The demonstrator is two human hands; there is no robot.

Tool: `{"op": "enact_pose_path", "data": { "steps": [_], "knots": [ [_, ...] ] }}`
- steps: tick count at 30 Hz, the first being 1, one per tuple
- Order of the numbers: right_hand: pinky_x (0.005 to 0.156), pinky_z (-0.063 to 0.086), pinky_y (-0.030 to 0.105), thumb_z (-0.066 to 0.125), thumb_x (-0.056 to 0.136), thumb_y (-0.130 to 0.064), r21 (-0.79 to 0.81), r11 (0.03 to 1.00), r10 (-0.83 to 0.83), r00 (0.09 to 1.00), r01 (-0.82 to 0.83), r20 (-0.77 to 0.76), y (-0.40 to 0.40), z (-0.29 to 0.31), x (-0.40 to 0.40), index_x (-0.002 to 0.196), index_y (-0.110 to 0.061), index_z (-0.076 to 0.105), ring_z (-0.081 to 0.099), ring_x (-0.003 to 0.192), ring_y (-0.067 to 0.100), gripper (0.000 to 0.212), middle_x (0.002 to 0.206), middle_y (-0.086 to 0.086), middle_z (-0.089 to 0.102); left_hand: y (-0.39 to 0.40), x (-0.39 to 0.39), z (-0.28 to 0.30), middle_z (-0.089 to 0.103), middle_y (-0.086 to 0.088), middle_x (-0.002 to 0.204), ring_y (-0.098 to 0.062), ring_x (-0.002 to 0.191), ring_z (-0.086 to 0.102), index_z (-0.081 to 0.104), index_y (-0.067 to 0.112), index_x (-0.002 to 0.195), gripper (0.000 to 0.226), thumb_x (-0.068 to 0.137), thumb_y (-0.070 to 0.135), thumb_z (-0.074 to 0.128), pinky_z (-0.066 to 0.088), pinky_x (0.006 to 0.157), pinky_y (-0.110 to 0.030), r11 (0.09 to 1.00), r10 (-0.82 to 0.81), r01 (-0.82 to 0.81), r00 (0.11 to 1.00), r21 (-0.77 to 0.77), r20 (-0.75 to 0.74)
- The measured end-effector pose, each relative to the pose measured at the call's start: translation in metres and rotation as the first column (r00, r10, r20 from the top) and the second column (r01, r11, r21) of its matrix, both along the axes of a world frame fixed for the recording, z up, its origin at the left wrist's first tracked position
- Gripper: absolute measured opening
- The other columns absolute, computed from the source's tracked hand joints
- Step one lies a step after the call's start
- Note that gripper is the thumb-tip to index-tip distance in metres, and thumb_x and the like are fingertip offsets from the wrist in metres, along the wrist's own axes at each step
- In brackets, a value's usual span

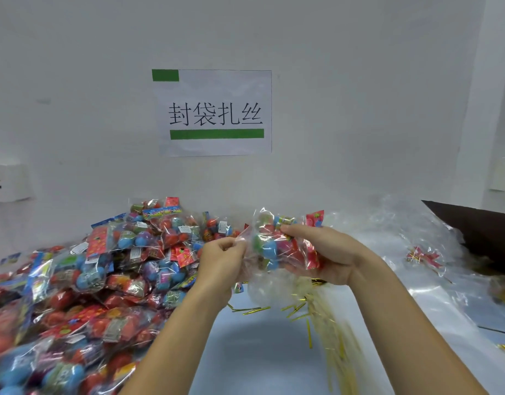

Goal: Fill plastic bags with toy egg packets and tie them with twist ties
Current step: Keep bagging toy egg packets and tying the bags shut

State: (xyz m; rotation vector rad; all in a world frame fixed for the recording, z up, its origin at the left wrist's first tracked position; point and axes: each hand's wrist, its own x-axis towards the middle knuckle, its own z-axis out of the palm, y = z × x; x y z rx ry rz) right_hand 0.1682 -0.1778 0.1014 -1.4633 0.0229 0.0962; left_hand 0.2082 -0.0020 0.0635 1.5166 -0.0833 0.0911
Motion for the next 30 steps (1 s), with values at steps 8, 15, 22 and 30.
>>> {"op": "enact_pose_path", "data": {
  "steps": [8,15,22,30],
  "knots": [
    [0.071,0.062,0.037,0.078,0.084,-0.020,-0.360,0.911,-0.186,0.980,0.199,0.071,0.009,-0.008,0.008,0.105,0.002,0.068,0.074,0.083,0.031,0.032,0.100,0.022,0.075,-0.006,-0.001,-0.001,0.068,-0.009,0.065,-0.024,0.061,0.063,0.069,0.009,0.069,0.022,0.090,0.015,0.062,0.050,0.057,-0.034,0.901,0.127,-0.256,0.928,0.351,0.350],
    [0.080,0.061,0.048,0.084,0.072,-0.033,-0.639,0.688,-0.190,0.935,0.344,0.299,0.015,-0.001,0.002,0.098,-0.012,0.062,0.071,0.091,0.026,0.040,0.097,0.008,0.072,-0.009,-0.009,-0.002,0.066,0.002,0.068,-0.020,0.067,0.063,0.071,0.015,0.083,0.015,0.094,0.019,0.062,0.054,0.066,-0.040,0.800,0.094,-0.374,0.851,0.469,0.517],
    [0.075,0.060,0.045,0.080,0.070,-0.040,-0.664,0.638,-0.226,0.919,0.390,0.324,0.021,-0.010,0.005,0.085,-0.011,0.063,0.070,0.080,0.028,0.037,0.083,0.009,0.071,-0.013,-0.018,0.006,0.064,-0.003,0.077,-0.025,0.071,0.059,0.066,0.016,0.095,0.014,0.100,0.020,0.054,0.051,0.067,-0.042,0.739,-0.114,-0.389,0.732,0.550,0.671],
    [0.086,0.060,0.051,0.075,0.079,-0.017,-0.062,0.936,-0.338,0.935,0.346,0.112,0.019,-0.017,0.016,0.087,0.002,0.070,0.073,0.077,0.031,0.021,0.082,0.017,0.072,-0.017,-0.021,0.010,0.058,0.001,0.072,-0.022,0.066,0.056,0.059,0.019,0.102,0.008,0.099,0.014,0.053,0.048,0.060,-0.037,0.687,-0.207,-0.367,0.729,0.628,0.653]
  ]
}}
